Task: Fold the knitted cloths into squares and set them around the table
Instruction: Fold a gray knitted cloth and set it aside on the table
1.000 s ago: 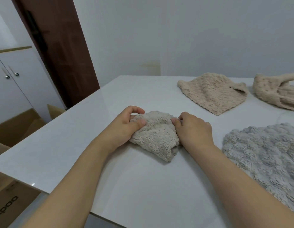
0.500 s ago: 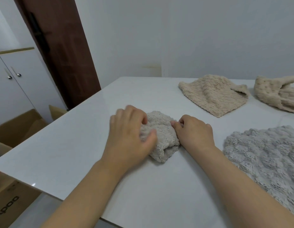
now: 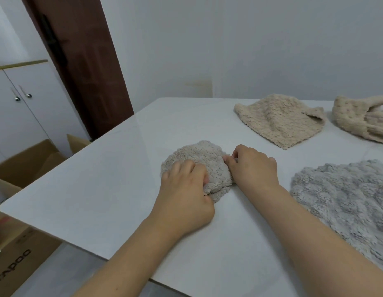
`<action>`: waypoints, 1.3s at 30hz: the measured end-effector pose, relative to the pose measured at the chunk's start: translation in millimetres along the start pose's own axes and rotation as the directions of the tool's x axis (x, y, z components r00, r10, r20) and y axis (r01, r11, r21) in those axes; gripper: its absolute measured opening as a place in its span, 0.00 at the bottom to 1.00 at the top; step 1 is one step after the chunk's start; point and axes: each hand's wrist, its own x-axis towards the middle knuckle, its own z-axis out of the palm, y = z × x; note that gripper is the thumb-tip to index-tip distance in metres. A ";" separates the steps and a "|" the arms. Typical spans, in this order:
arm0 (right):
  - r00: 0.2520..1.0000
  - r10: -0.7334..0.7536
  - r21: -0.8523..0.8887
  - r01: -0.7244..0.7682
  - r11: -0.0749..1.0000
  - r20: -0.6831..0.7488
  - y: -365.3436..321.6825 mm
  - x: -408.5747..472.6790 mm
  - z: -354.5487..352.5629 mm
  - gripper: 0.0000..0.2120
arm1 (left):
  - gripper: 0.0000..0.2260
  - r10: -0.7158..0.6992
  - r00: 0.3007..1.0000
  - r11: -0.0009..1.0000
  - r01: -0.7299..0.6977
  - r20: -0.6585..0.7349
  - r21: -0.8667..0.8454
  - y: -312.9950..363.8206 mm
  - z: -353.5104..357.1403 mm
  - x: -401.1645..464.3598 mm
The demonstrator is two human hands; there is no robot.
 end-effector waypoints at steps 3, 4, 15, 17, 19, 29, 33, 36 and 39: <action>1.000 -0.002 0.000 0.002 1.000 -0.002 1.3 0.1 0.9 0.14 | 0.14 -0.023 0.997 1.000 0.023 0.074 -0.004 -1.2 -1.3 -0.6; 1.000 -0.002 -0.004 0.002 1.000 -0.002 1.4 0.0 1.1 0.15 | 0.14 -0.017 0.994 1.000 0.018 0.106 -0.013 -2.9 -1.0 -1.5; 0.998 -0.038 -0.054 0.035 0.998 -0.047 2.5 0.1 4.1 0.17 | 0.22 -0.138 0.990 0.990 0.139 0.042 -0.032 -6.3 3.8 2.7; 0.998 -0.037 -0.063 0.034 0.997 -0.045 2.8 0.5 4.8 0.17 | 0.31 -0.125 0.973 0.991 0.113 0.193 0.075 -9.0 1.9 2.6; 0.998 -0.036 -0.065 0.033 0.997 -0.046 3.0 0.5 5.1 0.17 | 0.36 -0.118 0.933 0.993 0.101 0.340 0.068 -12.1 -4.2 4.5; 0.997 -0.016 -0.105 0.024 0.994 0.076 -4.0 -6.3 -11.4 0.27 | 0.27 -0.235 0.880 0.916 0.342 0.413 -0.207 -19.0 -21.6 29.2; 0.996 -0.080 0.000 0.080 0.997 0.033 -6.4 -8.3 -13.2 0.25 | 0.12 -0.491 0.871 0.833 0.462 -0.022 -0.305 -22.6 -6.3 43.8; 1.000 -0.029 0.281 0.027 0.959 0.001 -7.0 -9.4 -17.3 0.24 | 0.18 -0.430 0.900 0.890 0.436 0.070 -0.136 -23.3 1.0 51.0; 0.997 0.072 0.669 -0.066 0.740 0.019 -5.9 -7.2 -16.4 0.22 | 0.16 -0.406 0.912 0.879 0.408 0.064 -0.247 -25.4 -1.6 53.3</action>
